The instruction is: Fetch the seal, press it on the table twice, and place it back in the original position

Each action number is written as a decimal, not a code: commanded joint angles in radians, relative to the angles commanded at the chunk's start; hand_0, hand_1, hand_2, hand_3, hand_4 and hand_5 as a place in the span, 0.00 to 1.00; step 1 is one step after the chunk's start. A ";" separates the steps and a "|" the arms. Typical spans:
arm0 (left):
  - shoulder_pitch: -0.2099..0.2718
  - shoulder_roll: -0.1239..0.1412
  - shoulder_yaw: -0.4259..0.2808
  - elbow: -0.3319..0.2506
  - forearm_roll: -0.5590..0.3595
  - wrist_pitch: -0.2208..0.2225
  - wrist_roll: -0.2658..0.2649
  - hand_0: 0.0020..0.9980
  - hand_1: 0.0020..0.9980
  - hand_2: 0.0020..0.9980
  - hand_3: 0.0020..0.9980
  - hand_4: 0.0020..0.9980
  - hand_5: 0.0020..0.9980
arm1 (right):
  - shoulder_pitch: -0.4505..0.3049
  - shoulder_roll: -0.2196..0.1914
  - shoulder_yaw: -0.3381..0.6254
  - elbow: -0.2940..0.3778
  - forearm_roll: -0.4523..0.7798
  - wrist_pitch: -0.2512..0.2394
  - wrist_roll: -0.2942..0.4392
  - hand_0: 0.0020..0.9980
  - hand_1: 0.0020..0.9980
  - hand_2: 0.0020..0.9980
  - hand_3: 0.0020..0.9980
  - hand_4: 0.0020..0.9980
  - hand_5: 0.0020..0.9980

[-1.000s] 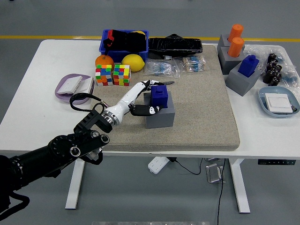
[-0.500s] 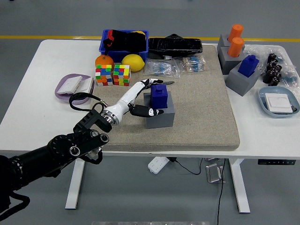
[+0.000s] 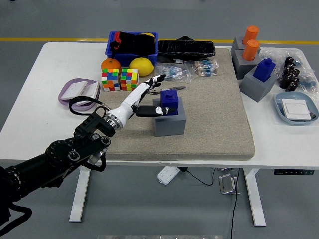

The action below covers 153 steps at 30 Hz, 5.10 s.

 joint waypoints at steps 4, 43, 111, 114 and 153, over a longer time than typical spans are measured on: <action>0.005 0.017 -0.025 -0.007 -0.014 0.006 -0.013 1.00 1.00 1.00 1.00 1.00 0.52 | 0.000 0.000 0.007 0.000 -0.001 0.000 0.000 0.89 0.74 0.73 0.76 0.85 0.51; 0.059 0.295 -0.378 0.081 0.044 0.032 0.005 1.00 1.00 1.00 0.99 1.00 0.60 | 0.009 -0.009 0.100 -0.001 -0.068 -0.001 -0.003 0.89 0.74 0.73 0.75 0.85 0.51; 0.026 0.326 -0.384 0.061 0.041 0.043 0.005 0.99 1.00 0.99 0.98 1.00 0.56 | 0.021 -0.014 0.094 -0.002 -0.065 -0.004 -0.008 0.88 0.74 0.72 0.74 0.84 0.52; 0.024 0.327 -0.382 0.061 0.042 0.043 0.006 0.99 1.00 0.99 0.98 0.99 0.56 | 0.020 -0.014 0.098 -0.001 -0.068 -0.006 -0.009 0.88 0.74 0.72 0.74 0.84 0.52; 0.024 0.329 -0.372 0.053 0.056 0.045 0.017 0.99 1.00 0.99 0.98 0.99 0.53 | 0.018 -0.010 0.101 -0.005 -0.067 -0.008 -0.011 0.88 0.74 0.72 0.74 0.84 0.52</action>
